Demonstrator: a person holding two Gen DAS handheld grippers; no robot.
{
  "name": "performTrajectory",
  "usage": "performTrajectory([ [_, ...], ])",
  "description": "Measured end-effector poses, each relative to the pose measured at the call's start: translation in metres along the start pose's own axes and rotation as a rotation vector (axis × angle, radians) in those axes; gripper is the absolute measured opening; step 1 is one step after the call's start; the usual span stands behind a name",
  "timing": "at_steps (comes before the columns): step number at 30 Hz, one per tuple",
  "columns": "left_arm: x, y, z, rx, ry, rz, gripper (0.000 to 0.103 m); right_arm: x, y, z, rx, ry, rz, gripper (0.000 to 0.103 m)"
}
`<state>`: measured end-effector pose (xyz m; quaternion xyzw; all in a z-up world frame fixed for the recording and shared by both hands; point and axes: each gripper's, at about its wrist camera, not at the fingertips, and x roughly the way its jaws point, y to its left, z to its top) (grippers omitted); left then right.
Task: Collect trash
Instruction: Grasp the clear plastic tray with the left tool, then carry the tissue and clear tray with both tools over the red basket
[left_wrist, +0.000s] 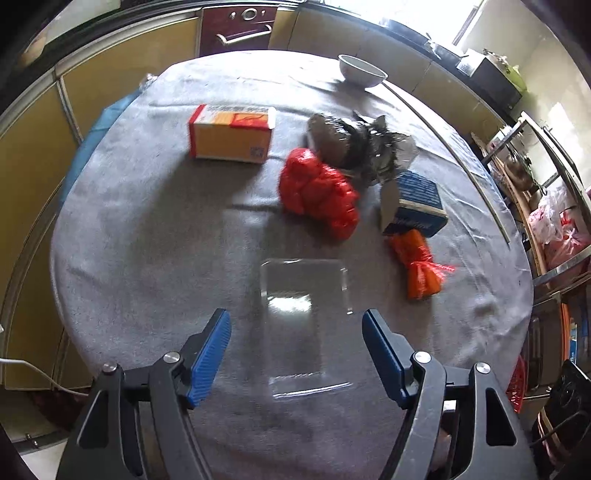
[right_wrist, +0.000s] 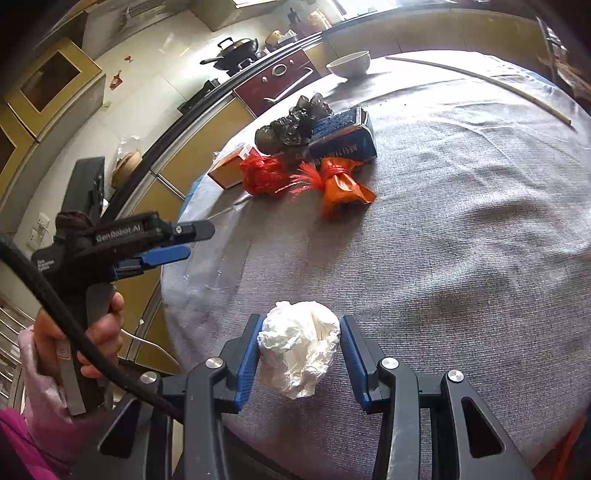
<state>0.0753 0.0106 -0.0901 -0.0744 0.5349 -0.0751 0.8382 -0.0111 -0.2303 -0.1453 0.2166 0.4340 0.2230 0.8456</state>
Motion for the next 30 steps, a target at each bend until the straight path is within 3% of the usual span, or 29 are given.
performTrajectory([
  [5, 0.016, -0.012, 0.000, 0.030, 0.014, 0.064, 0.075, -0.006, 0.003, -0.001, -0.028, -0.028, -0.029, 0.045],
  [13, 0.028, -0.006, -0.005, 0.023, 0.018, 0.080, 0.074, -0.008, -0.001, 0.000, -0.028, -0.040, -0.043, 0.045],
  [16, 0.026, -0.003, -0.005, 0.022, 0.013, 0.061, 0.054, -0.009, 0.000, 0.001, -0.033, -0.049, -0.046, 0.045],
  [24, 0.007, -0.016, -0.010, 0.071, -0.034, 0.060, 0.053, -0.014, 0.002, 0.001, -0.050, -0.070, -0.063, 0.045],
  [30, -0.013, -0.048, -0.025, 0.182, -0.095, 0.144, 0.053, -0.024, -0.005, 0.001, -0.034, -0.101, -0.075, 0.045],
])
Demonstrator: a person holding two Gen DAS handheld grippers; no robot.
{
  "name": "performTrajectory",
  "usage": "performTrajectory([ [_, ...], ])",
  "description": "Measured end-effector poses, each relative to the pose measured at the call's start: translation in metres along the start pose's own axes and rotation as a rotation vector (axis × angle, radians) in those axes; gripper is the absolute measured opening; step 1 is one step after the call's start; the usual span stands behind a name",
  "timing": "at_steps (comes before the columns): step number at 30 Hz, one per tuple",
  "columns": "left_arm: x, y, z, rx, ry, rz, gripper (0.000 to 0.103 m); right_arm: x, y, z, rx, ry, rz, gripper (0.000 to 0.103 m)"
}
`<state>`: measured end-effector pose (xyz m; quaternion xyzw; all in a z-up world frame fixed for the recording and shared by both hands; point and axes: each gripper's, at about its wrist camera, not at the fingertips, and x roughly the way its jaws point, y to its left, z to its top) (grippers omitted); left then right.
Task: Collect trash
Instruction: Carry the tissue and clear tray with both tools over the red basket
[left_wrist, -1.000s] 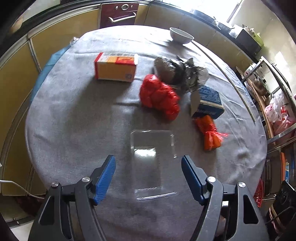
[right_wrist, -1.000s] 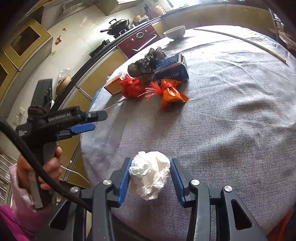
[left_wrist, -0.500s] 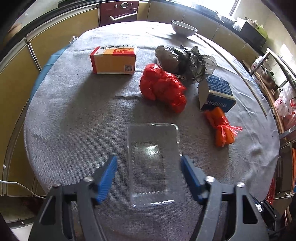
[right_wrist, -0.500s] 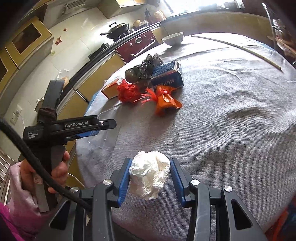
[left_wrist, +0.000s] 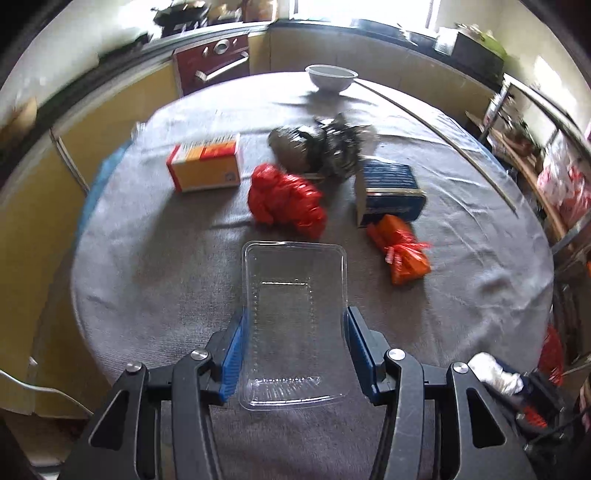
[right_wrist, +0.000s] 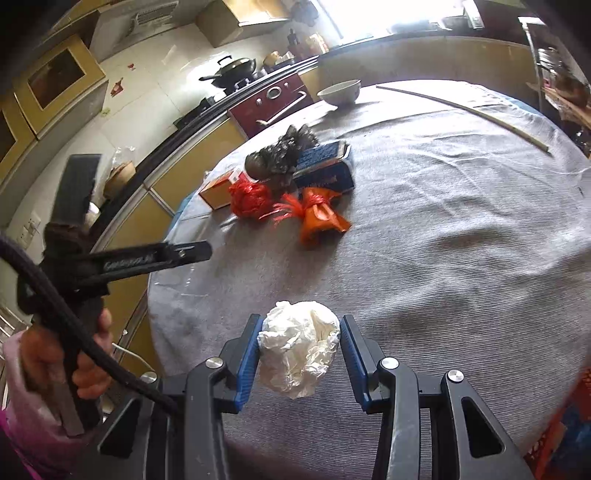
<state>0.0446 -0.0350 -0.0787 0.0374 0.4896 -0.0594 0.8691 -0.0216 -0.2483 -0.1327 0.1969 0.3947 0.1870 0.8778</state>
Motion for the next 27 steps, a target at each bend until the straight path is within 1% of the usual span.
performTrajectory([
  [2, -0.004, -0.014, -0.001, 0.045, -0.017, 0.019, 0.053, -0.005, -0.007, 0.000, 0.016, -0.014, -0.009, 0.045],
  [7, -0.015, -0.043, -0.008, 0.134, -0.046, 0.037, 0.054, -0.020, -0.023, 0.000, 0.045, -0.047, -0.041, 0.045],
  [18, -0.035, -0.099, -0.021, 0.250, -0.063, 0.000, 0.053, -0.061, -0.064, -0.015, 0.111, -0.116, -0.113, 0.045],
  [24, -0.036, -0.137, -0.027, 0.332, -0.047, -0.050, 0.053, -0.088, -0.092, -0.030, 0.174, -0.155, -0.147, 0.045],
  [27, -0.038, -0.161, -0.031, 0.385, -0.034, -0.125, 0.054, -0.107, -0.111, -0.040, 0.218, -0.181, -0.175, 0.045],
])
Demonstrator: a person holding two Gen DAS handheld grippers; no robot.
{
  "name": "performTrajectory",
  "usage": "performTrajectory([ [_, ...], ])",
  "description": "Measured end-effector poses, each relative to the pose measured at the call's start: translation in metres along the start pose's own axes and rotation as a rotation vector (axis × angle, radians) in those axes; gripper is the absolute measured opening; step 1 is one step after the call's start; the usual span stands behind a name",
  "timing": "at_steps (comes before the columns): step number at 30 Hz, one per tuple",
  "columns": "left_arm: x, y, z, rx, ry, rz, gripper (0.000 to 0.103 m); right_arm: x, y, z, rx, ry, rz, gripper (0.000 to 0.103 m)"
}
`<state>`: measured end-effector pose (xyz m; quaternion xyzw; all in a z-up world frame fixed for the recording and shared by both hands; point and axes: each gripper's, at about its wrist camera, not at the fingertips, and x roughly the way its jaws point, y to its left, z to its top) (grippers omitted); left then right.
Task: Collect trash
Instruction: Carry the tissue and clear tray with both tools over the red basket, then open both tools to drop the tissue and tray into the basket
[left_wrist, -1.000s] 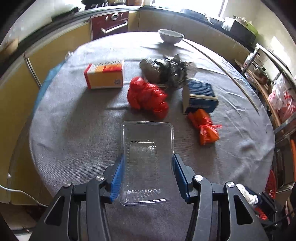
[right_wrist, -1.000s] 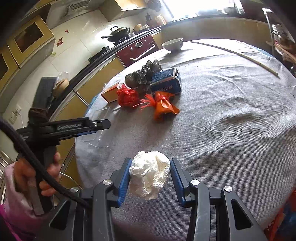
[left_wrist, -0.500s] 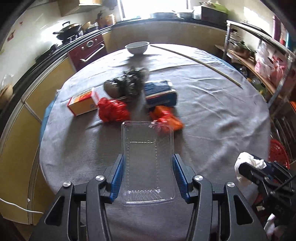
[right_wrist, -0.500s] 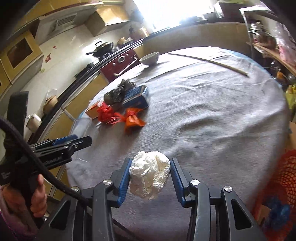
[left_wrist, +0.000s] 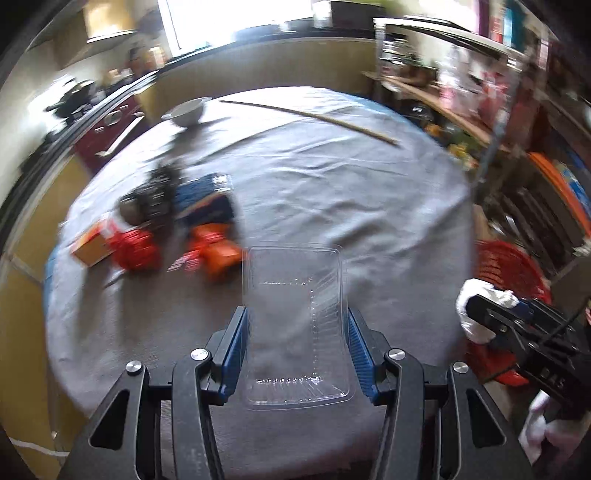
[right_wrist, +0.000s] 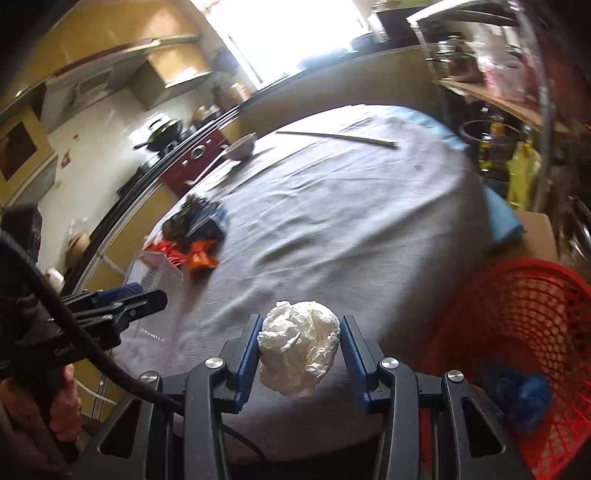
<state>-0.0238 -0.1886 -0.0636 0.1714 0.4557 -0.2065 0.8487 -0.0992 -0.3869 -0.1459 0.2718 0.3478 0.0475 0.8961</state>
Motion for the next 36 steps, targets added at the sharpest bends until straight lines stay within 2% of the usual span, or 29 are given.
performTrajectory([
  [6, 0.005, -0.055, 0.009, 0.112, -0.018, -0.166, 0.054, -0.024, -0.046, -0.011, 0.095, -0.024, -0.072, 0.045],
  [14, 0.013, -0.131, 0.012, 0.277, 0.016, -0.371, 0.054, -0.055, -0.112, -0.033, 0.222, -0.044, -0.191, 0.045],
  [20, 0.029, -0.170, 0.018, 0.335, 0.073, -0.470, 0.056, -0.075, -0.152, -0.043, 0.318, -0.066, -0.238, 0.048],
  [22, 0.034, -0.181, 0.021, 0.345, 0.088, -0.487, 0.056, -0.078, -0.161, -0.041, 0.349, -0.070, -0.241, 0.052],
  [25, 0.039, -0.196, 0.025, 0.364, 0.100, -0.498, 0.065, -0.084, -0.171, -0.039, 0.393, -0.080, -0.259, 0.059],
  [27, 0.040, -0.199, 0.028, 0.364, 0.094, -0.495, 0.065, -0.087, -0.175, -0.037, 0.411, -0.084, -0.265, 0.060],
  [34, 0.033, -0.172, 0.034, 0.325, 0.077, -0.484, 0.066, -0.101, -0.180, -0.027, 0.424, -0.127, -0.296, 0.060],
  [36, 0.028, -0.158, 0.030, 0.319, 0.071, -0.458, 0.066, -0.101, -0.175, -0.022, 0.416, -0.134, -0.290, 0.060],
])
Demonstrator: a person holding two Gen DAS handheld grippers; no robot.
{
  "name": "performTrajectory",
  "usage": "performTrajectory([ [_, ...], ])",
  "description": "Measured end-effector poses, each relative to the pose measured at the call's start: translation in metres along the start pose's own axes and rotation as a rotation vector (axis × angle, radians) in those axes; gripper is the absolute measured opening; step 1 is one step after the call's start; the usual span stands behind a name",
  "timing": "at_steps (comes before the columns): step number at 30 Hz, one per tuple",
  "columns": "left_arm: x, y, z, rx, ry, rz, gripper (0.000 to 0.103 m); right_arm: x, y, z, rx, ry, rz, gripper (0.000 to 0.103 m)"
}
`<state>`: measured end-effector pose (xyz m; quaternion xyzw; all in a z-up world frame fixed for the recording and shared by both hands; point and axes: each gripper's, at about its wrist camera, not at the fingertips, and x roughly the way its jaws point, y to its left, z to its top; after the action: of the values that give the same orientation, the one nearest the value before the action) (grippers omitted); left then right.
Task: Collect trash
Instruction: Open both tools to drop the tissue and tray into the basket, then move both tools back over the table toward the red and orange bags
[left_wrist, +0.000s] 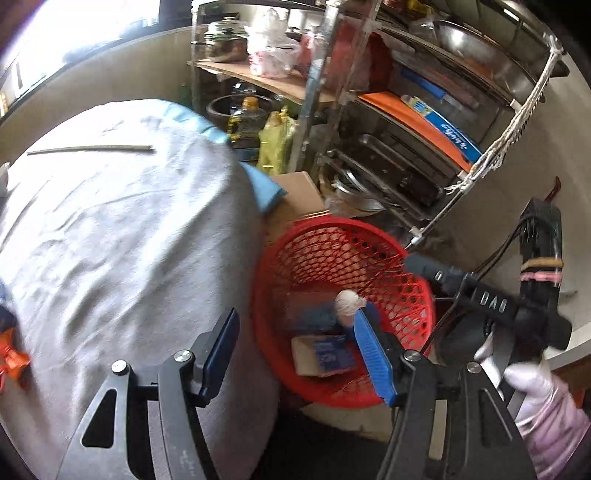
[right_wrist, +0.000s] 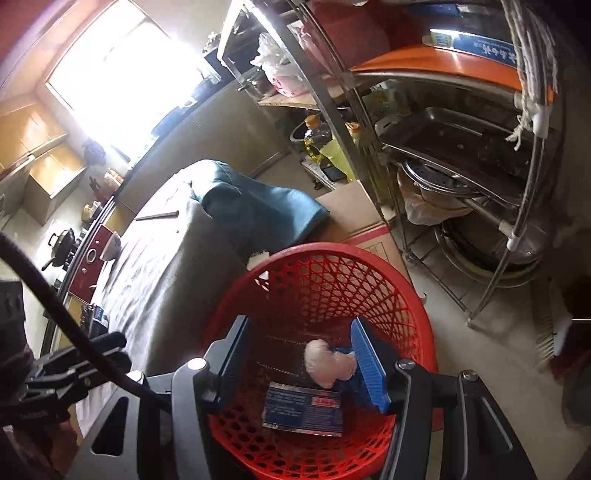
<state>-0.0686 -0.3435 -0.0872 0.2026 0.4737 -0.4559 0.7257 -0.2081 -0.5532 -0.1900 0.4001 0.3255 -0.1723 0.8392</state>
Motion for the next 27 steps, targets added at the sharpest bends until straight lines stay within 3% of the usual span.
performTrajectory([
  [4, -0.027, 0.020, -0.025, -0.011, -0.020, 0.066, 0.066, 0.002, 0.021, 0.005, -0.043, -0.007, 0.013, 0.060],
  [10, -0.084, 0.059, -0.072, -0.057, -0.096, 0.234, 0.066, 0.004, 0.067, 0.013, -0.122, -0.015, 0.047, 0.060],
  [18, -0.168, 0.126, -0.133, -0.248, -0.250, 0.470, 0.074, 0.000, 0.168, 0.014, -0.302, -0.017, 0.147, 0.060],
  [27, -0.232, 0.193, -0.203, -0.450, -0.318, 0.664, 0.075, 0.005, 0.290, -0.009, -0.485, 0.042, 0.313, 0.061],
])
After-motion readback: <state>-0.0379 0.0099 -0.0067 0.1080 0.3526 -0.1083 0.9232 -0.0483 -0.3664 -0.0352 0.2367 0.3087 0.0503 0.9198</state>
